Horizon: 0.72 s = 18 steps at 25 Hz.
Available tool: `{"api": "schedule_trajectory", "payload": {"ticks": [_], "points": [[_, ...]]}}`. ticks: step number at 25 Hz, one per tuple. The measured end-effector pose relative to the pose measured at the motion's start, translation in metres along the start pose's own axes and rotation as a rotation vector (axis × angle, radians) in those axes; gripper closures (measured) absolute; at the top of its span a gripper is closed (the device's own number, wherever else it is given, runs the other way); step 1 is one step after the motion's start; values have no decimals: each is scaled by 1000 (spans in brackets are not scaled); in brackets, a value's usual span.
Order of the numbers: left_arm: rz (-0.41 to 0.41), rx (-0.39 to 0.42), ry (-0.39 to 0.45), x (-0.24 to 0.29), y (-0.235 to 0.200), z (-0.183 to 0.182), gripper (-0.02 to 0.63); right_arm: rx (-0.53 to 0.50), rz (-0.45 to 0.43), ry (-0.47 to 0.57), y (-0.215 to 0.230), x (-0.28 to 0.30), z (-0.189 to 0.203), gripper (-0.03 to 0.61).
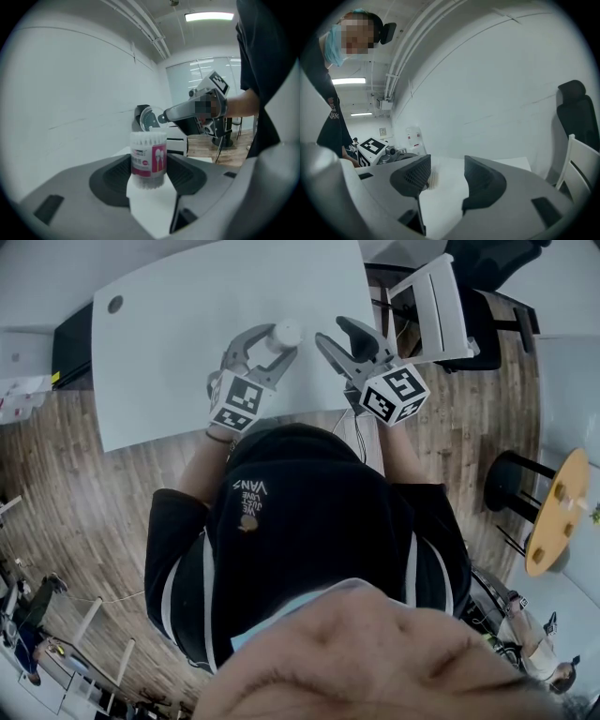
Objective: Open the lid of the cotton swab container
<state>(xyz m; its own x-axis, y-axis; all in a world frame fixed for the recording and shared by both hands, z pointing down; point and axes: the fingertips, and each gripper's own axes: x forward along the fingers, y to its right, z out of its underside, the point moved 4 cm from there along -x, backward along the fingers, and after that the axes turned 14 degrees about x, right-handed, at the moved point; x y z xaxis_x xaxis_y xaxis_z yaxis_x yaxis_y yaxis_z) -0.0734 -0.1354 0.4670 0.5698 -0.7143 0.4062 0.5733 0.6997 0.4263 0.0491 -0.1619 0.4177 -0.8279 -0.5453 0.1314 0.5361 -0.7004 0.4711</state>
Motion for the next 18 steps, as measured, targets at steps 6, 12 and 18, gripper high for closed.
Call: {"api": "schedule_trajectory", "payload": {"ticks": [6,12,18], "points": [[-3,2,30,-1,-3,-6,371,9,45,0,10,-2,4,350],[-6,-13,43,-1,-6,-9,371,7,45,1,11,0,3,351],[-15,-37,53,0,-10,-12,371,-1,39,20,8,0,-2,351]]}}
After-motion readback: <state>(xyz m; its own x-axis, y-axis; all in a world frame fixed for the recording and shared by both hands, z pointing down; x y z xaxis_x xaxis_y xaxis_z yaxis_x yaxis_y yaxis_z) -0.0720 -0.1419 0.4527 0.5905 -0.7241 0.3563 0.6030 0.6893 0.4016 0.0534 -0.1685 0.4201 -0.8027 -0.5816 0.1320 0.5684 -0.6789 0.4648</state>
